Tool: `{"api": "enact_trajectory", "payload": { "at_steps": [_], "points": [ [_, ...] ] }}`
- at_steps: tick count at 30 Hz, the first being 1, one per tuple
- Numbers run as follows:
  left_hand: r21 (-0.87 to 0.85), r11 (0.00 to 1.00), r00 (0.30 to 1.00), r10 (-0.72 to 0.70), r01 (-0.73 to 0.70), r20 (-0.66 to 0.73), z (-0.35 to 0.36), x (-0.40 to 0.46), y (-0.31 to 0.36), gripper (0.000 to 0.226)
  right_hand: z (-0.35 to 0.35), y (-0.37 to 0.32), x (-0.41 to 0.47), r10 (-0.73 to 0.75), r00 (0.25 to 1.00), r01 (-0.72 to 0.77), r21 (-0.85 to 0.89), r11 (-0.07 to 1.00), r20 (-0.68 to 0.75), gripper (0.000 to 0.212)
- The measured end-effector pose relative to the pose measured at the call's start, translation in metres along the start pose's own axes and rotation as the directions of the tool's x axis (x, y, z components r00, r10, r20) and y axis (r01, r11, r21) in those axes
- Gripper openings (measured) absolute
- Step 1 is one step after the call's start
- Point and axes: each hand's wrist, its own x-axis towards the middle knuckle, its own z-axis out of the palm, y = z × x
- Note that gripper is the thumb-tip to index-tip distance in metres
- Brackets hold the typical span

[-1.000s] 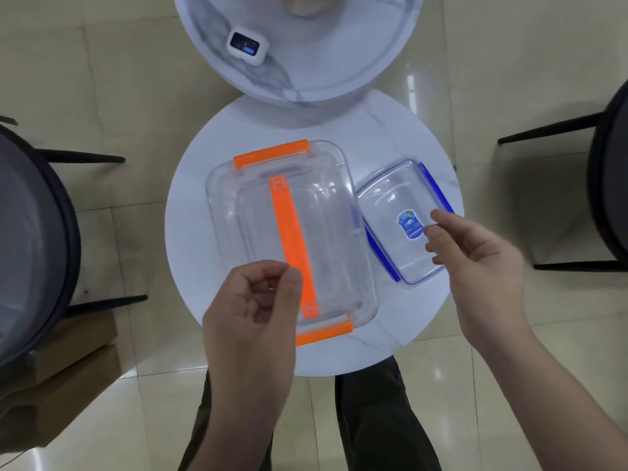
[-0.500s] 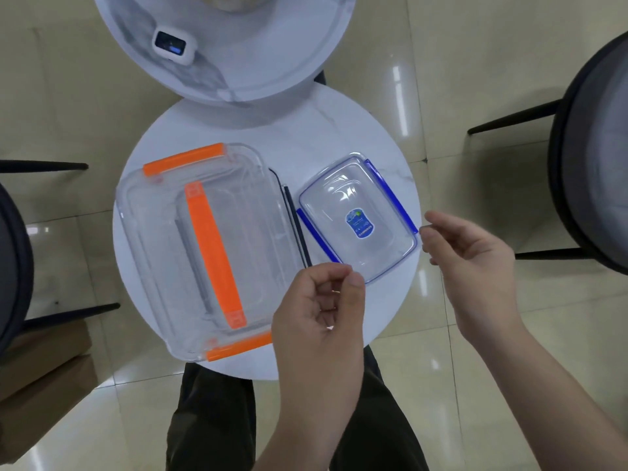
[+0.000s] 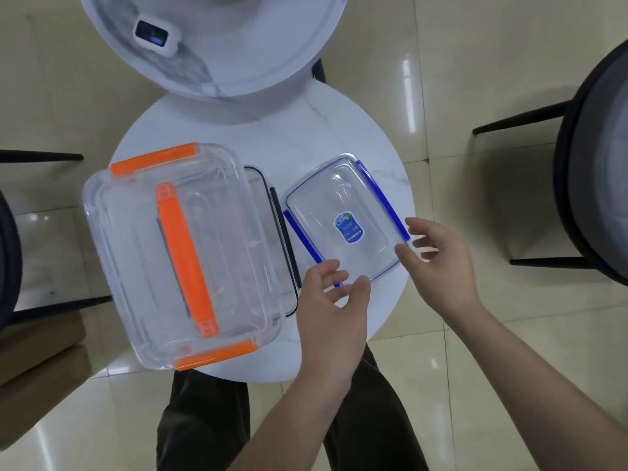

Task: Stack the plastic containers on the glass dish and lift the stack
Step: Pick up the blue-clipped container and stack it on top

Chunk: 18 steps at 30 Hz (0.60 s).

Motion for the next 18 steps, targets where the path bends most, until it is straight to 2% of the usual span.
{"api": "enact_trajectory", "payload": {
  "at_steps": [3,7,10,14,18],
  "points": [
    [-0.052,0.992,0.993,-0.117,0.116,-0.024,0.008,0.013,-0.008,0.042,0.005,0.011,0.012,-0.017,1.000,0.019,-0.076,0.997,0.019,0.049],
    [-0.036,0.981,0.980,-0.194,0.192,-0.051,0.016,0.027,-0.022,0.048,0.010,0.019,0.025,0.002,0.997,0.008,-0.133,0.991,0.074,0.054],
    [-0.022,0.978,0.976,-0.208,0.207,-0.058,0.018,0.040,-0.031,0.061,0.013,0.026,0.033,0.013,0.994,0.005,-0.163,0.987,0.112,0.054],
    [-0.019,0.984,0.983,-0.178,0.178,-0.054,0.019,0.052,-0.039,0.058,0.014,0.036,0.039,0.012,0.988,0.024,-0.235,0.972,0.151,0.045],
    [-0.045,0.984,0.984,-0.173,0.171,-0.039,0.021,0.059,-0.046,0.055,0.014,0.041,0.042,0.042,0.981,0.000,-0.216,0.976,0.189,0.043]
  ]
}}
